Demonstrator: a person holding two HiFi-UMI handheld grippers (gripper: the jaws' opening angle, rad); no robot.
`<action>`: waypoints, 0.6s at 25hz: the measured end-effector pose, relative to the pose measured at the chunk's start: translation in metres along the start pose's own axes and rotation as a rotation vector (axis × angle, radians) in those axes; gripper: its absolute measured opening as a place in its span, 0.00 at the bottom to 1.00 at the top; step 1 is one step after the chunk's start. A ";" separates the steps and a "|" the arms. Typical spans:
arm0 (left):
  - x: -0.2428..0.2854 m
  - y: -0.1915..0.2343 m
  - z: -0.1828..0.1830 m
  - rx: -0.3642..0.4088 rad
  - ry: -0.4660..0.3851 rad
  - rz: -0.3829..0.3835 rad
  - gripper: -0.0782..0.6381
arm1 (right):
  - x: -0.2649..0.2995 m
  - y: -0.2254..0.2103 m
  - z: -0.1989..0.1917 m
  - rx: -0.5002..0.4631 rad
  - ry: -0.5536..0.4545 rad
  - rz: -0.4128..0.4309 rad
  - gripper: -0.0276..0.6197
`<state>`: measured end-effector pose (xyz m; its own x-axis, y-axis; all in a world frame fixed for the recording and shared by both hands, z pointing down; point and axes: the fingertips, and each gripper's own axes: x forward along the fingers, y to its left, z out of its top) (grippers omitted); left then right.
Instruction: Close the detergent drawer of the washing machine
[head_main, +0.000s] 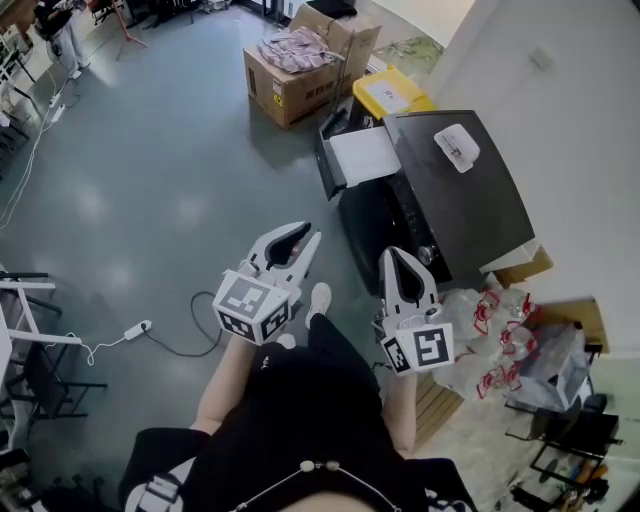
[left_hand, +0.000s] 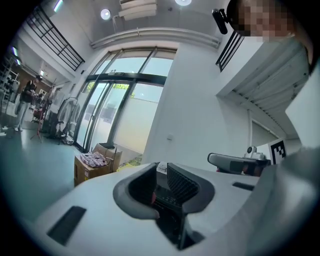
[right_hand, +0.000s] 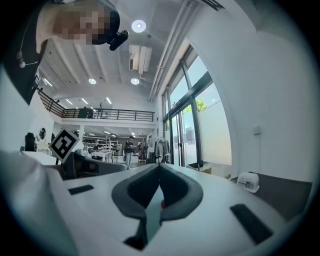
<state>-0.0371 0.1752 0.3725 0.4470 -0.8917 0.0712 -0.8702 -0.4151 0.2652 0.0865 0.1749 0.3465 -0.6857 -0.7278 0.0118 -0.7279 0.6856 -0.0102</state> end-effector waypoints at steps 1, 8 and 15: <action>0.008 0.006 0.001 0.006 -0.007 0.015 0.19 | 0.007 -0.007 -0.003 -0.009 0.008 0.003 0.05; 0.075 0.053 -0.017 -0.049 0.039 0.083 0.19 | 0.067 -0.050 -0.035 -0.015 0.103 0.090 0.05; 0.134 0.096 -0.057 -0.181 0.128 0.148 0.19 | 0.115 -0.086 -0.084 0.028 0.217 0.181 0.05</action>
<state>-0.0494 0.0263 0.4623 0.3502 -0.9054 0.2400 -0.8822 -0.2326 0.4095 0.0699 0.0335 0.4324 -0.7904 -0.5714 0.2210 -0.5957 0.8011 -0.0591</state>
